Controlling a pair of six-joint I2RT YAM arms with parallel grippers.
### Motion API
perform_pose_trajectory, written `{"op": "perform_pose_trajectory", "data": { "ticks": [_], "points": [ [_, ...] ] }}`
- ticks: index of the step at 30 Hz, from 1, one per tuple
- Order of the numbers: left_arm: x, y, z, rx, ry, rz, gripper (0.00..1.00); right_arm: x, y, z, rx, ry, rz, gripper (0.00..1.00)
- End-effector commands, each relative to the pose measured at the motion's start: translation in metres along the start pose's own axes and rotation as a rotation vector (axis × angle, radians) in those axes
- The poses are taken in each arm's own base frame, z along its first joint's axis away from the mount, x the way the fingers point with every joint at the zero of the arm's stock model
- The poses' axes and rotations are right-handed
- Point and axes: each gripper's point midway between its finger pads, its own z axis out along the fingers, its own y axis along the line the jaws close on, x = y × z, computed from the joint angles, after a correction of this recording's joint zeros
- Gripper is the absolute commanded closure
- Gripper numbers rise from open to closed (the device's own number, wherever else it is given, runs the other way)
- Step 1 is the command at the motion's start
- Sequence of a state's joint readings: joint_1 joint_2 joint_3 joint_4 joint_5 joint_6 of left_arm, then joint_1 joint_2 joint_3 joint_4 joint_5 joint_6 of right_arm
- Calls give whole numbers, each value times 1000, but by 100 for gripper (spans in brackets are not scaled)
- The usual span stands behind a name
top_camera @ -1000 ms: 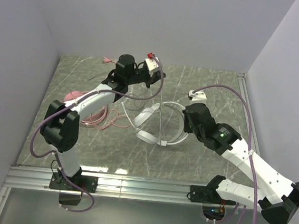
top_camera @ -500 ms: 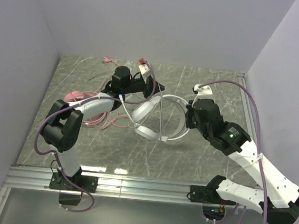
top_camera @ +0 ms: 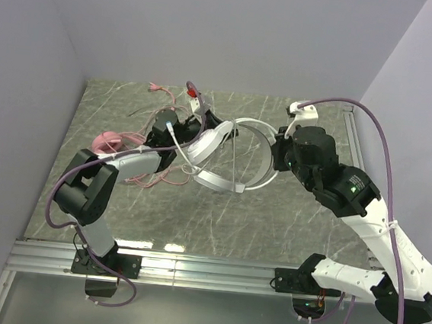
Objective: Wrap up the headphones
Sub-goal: Wrap the headphone cable with the left arm
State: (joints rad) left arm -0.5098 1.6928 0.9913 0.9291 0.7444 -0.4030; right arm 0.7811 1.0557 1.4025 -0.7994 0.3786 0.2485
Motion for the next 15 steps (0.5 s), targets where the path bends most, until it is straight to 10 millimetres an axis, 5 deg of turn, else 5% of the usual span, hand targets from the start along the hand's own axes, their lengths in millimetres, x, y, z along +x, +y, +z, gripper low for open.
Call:
{"op": "perform_pose_trajectory", "data": {
  "ticks": [1, 15],
  "points": [
    [-11, -16, 5, 15, -57, 9, 79, -69, 23, -22, -109, -196, 141, 100],
    [-3, -41, 25, 75, -115, -4, 72, -110, 26, -34, -105, -257, 196, 100]
  ]
}}
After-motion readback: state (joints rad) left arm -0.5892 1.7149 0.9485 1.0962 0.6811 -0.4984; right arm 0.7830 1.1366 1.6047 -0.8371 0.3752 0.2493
